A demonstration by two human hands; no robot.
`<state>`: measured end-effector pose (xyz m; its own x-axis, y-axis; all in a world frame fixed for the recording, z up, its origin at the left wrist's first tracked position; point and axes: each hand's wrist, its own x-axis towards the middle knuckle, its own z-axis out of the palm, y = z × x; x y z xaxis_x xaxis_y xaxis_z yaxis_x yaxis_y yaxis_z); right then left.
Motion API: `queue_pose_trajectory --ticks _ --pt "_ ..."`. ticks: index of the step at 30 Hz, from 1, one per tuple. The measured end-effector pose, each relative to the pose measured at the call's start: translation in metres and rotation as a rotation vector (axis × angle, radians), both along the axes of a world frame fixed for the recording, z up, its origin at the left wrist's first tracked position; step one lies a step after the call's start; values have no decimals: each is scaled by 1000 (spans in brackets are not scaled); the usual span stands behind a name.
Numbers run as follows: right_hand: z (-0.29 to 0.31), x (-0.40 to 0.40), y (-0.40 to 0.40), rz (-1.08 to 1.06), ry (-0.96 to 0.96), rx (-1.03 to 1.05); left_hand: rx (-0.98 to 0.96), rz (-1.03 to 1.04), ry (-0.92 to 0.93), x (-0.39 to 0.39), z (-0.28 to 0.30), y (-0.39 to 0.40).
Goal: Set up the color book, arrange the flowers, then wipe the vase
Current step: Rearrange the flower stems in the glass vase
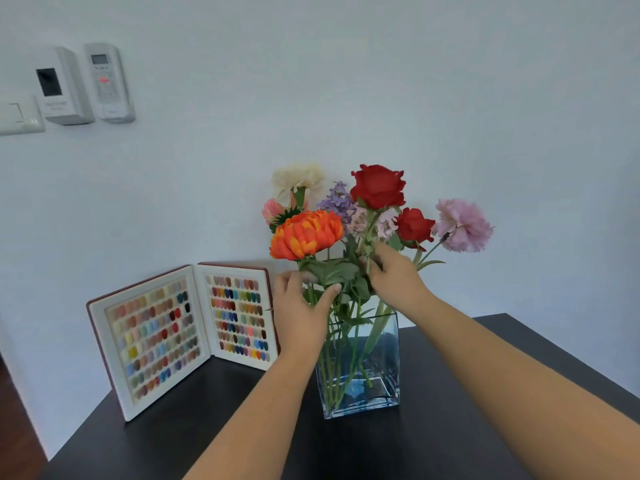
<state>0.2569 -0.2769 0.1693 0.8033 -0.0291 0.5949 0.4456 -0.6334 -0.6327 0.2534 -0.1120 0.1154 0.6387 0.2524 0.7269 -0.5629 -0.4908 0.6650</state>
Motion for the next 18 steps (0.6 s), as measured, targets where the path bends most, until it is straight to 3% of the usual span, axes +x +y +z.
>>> queue_pose_trajectory --ticks 9,18 --pt "-18 -5 6 65 11 -38 322 142 -57 -2 3 -2" --pt "-17 -6 -2 46 15 -81 386 23 47 12 72 8"
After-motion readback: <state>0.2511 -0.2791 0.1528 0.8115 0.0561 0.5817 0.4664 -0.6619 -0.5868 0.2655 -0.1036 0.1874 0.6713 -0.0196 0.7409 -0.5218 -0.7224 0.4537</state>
